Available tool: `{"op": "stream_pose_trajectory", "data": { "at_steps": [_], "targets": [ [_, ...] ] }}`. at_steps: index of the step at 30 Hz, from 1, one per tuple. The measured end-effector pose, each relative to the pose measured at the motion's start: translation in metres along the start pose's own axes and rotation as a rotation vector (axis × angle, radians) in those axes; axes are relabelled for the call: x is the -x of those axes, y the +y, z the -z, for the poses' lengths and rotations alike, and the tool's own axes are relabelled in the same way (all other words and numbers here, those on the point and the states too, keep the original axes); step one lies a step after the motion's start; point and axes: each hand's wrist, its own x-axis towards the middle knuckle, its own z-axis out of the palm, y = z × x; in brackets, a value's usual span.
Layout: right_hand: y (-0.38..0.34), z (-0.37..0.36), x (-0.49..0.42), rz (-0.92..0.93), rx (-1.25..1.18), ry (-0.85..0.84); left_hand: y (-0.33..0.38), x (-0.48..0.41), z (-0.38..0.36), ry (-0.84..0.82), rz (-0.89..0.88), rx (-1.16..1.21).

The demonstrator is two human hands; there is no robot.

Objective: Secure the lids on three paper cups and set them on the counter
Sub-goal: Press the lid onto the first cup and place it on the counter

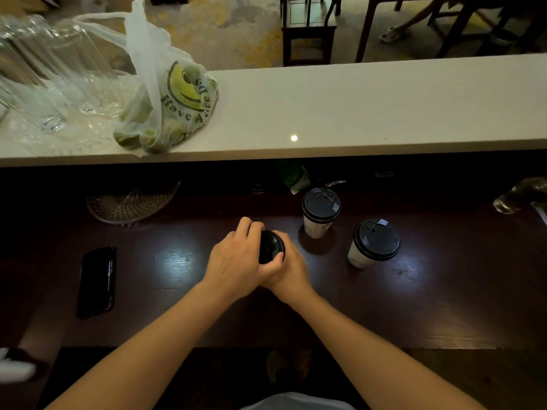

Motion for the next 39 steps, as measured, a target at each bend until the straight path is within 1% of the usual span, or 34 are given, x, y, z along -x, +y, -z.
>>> {"op": "stream_pose_trajectory", "data": {
  "at_steps": [4,6,8,12,17,21,25,30,36,37,38,39],
  "targets": [
    [0.006,-0.009,0.006,-0.045,-0.095,0.042,0.009,0.003,-0.005,-0.015,0.102,-0.011],
    [0.008,-0.013,0.006,-0.087,-0.186,0.039,0.008,0.004,-0.009,-0.024,0.107,-0.031],
    [0.011,-0.017,0.007,-0.105,-0.237,0.023,0.003,0.005,-0.012,-0.051,0.065,-0.067],
    [0.021,-0.023,0.012,-0.103,-0.232,-0.007,-0.007,0.005,-0.014,-0.117,-0.063,-0.155],
    [0.024,-0.026,0.011,-0.124,-0.239,-0.016,-0.016,-0.001,-0.017,-0.127,-0.203,-0.155],
    [0.022,-0.025,0.011,-0.124,-0.259,-0.005,-0.016,-0.008,-0.017,-0.106,-0.218,-0.165],
    [0.014,-0.022,0.009,-0.15,-0.273,-0.011,-0.012,-0.008,-0.018,-0.081,-0.136,-0.137],
    [0.007,-0.027,0.01,-0.193,-0.319,0.056,-0.004,-0.009,-0.019,-0.076,0.042,-0.073],
    [-0.002,-0.031,0.006,-0.122,-0.172,0.144,0.009,-0.016,-0.023,-0.119,0.482,0.042],
    [-0.003,-0.03,0.006,-0.109,-0.161,0.143,0.009,-0.016,-0.023,-0.131,0.502,0.048],
    [-0.003,-0.029,0.005,-0.105,-0.15,0.136,0.008,-0.015,-0.023,-0.132,0.47,0.037],
    [-0.003,-0.026,0.005,-0.108,-0.145,0.116,0.006,-0.013,-0.021,-0.119,0.393,0.015]
  ]
}}
